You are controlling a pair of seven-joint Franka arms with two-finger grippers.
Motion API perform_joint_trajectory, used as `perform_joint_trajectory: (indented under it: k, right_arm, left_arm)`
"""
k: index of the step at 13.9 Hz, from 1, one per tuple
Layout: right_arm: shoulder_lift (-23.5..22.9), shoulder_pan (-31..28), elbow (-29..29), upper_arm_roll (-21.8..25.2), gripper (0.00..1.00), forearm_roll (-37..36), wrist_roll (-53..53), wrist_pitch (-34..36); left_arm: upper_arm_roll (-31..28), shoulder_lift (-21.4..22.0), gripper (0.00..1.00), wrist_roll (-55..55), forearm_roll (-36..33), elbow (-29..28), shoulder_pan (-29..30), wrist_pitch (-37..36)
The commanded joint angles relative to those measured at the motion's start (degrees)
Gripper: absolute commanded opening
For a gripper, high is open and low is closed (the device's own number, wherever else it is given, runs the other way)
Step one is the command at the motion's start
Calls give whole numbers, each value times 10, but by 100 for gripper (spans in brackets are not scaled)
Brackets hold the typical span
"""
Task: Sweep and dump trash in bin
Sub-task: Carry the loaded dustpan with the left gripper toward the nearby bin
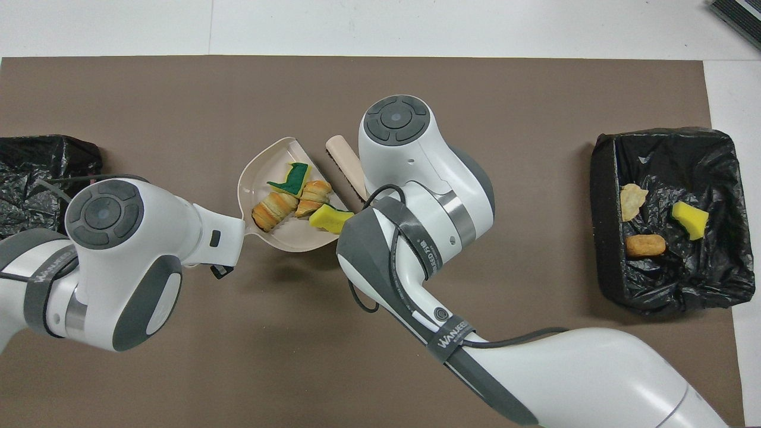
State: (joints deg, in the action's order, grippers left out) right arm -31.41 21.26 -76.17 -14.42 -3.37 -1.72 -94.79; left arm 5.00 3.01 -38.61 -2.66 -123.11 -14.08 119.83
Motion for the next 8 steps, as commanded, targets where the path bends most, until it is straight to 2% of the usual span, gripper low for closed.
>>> perform_joint_trajectory:
  k: [1,4,8]
  right_arm:
    - [14,-5,-13,-5,0,10,7,-4]
    - [20,-5,-25,-5,0,10,-9,-3]
    - [46,20,-64,-6,0,10,-164,-18]
  left_arm:
    - [-1,39,0,-61,26,-8,33,-39]
    - [-1,73,0,-142,49,-7,90,-94]
    - [-3,89,0,-278,58,43,200,-184]
